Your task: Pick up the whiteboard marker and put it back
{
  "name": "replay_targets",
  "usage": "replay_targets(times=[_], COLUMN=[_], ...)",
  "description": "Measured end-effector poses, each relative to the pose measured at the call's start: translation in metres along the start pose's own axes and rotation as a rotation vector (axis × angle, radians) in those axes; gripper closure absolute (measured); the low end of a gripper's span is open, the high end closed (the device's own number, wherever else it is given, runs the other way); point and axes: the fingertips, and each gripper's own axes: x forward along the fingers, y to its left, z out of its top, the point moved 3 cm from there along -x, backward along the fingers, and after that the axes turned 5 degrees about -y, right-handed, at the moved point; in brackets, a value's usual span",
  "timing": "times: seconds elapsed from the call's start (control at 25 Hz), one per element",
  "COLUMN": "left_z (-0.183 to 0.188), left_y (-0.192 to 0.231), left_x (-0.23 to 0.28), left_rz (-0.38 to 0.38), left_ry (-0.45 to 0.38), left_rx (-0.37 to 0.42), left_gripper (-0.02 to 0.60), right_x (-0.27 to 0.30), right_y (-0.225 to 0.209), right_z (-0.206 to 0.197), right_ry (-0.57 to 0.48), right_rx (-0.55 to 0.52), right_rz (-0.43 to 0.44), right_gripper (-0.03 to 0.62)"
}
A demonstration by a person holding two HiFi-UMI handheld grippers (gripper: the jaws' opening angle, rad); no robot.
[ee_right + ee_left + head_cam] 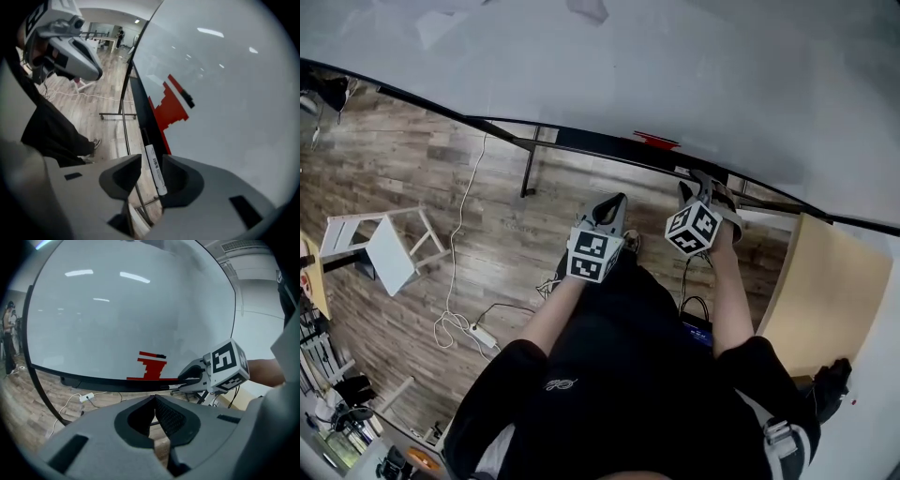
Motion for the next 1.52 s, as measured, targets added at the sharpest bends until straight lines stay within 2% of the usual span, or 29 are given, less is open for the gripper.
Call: replay_targets(times=[0.12,0.28,0.52,0.64,0.76,1.12,1.52], left_z=[-0.005,-0.005,-0.004,-0.006,-0.008,-0.006,-0.004], left_y=[0.011,0.025,0.03,0.03,0.03,0.025,0.019], left_x=[-0.004,-0.011,-0.015,-0.014,-0.016,-0.018,-0.022], left_rz=[0.019,0.043,0.056,0.049,0.053,0.059,0.073], left_ry=[0.009,0.002,-0.003,0.0,-0.001,-0.01,-0.018], left_rx=[-0.005,-0.022,-0.032,-0.028,-0.027,-0.021,-0.018], left_gripper=[0.575,0.575,0.575,0.575,0.575,0.575,0.575], right_x=[0.018,0.032,0.044,0.046,0.044,0.032,0.017], right_y=[0.005,0.005,0.005,0.007,0.009,0.01,0.006], right_z=[-0.005,-0.006,-0.006,-0.007,-0.008,-0.007,-0.008], right_ry=[0.058,0.107,0.139,0.148,0.151,0.128,0.084], right_rx=[-0.111,-0.166,-0.173,-0.176,-0.212,-0.236,-0.197], right_rz=[0.033,0.035,0.049,0.043,0.022,-0.022,-0.054], right_gripper=[0.471,0.471,0.472,0.517,0.526,0.539,0.54])
